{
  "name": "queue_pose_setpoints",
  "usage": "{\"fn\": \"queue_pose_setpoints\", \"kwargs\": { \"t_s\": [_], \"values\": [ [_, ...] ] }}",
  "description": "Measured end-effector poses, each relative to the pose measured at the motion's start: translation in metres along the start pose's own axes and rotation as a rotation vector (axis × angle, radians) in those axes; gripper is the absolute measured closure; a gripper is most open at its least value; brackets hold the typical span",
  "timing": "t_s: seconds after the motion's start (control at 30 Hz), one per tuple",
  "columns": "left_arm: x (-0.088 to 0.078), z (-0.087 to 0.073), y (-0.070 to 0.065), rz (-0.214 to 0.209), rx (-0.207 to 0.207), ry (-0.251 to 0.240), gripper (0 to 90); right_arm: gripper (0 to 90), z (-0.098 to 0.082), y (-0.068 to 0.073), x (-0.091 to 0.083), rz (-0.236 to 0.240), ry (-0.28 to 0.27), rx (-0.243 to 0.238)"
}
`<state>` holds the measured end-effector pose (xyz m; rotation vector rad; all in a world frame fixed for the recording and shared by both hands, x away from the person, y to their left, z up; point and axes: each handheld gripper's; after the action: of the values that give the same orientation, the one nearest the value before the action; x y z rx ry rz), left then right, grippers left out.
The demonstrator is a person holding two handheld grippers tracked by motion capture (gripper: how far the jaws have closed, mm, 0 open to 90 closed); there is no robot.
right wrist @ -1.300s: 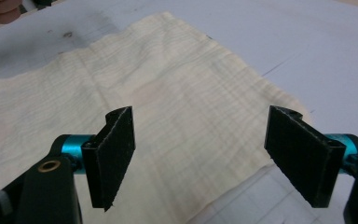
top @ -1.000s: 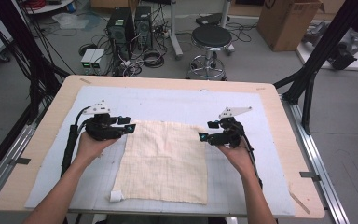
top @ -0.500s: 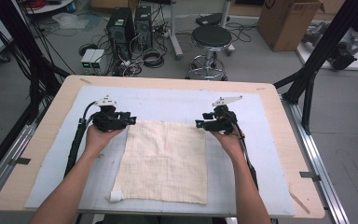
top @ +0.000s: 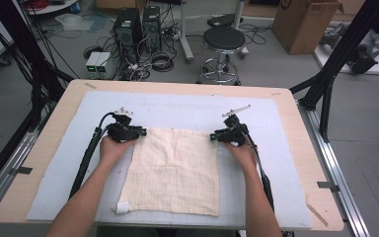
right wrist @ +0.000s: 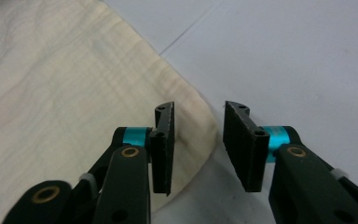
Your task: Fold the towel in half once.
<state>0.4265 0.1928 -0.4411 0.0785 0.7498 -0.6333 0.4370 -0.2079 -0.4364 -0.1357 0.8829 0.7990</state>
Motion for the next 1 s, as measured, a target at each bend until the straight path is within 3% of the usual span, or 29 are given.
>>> {"fn": "queue_pose_setpoints", "kwargs": {
  "t_s": [0.13, 0.2, 0.3, 0.5, 0.6, 0.7, 0.73, 0.83, 0.93, 1.0],
  "values": [
    [0.000, 0.000, 0.000, 0.027, -0.015, 0.007, 85.0, 81.9, 0.001, 0.000, 0.000, -0.021, 0.011, 0.007],
    [-0.001, 0.000, -0.002, 0.039, 0.005, 0.012, 86.4, 84.5, 0.001, 0.001, 0.000, -0.009, 0.006, 0.011],
    [-0.002, 0.001, -0.003, 0.051, 0.022, 0.014, 88.8, 85.5, 0.004, 0.004, -0.003, -0.017, -0.010, 0.002],
    [-0.004, 0.002, 0.000, 0.051, -0.009, -0.013, 89.2, 85.6, 0.007, 0.003, -0.012, -0.032, -0.054, 0.001],
    [-0.008, 0.004, 0.003, 0.050, -0.021, -0.037, 89.4, 85.7, 0.007, -0.001, -0.014, 0.004, -0.092, 0.040],
    [-0.008, 0.003, 0.006, 0.038, -0.046, -0.045, 89.4, 85.7, 0.006, -0.001, -0.012, -0.001, -0.082, 0.045],
    [-0.007, 0.003, 0.008, 0.041, -0.051, -0.038, 89.0, 85.7, 0.006, -0.001, -0.010, -0.002, -0.072, 0.048],
    [-0.003, 0.000, 0.012, 0.019, -0.079, -0.011, 75.5, 85.7, 0.004, -0.002, -0.007, -0.009, -0.052, 0.042],
    [-0.001, -0.001, 0.009, -0.015, -0.071, -0.019, 63.8, 85.6, 0.004, -0.001, -0.005, -0.010, -0.046, 0.042],
    [0.002, -0.001, 0.005, 0.008, -0.048, -0.019, 62.6, 85.5, 0.004, -0.001, -0.004, -0.011, -0.045, 0.042]
  ]
}}
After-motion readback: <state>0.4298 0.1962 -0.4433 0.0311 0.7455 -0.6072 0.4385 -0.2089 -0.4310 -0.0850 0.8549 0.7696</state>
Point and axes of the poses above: each handheld gripper's, and its own axes: x roughly forward along the jaws, z roughly out of its top, y roughly to its left, and after that the axes turned 1 degree about y, right-handed
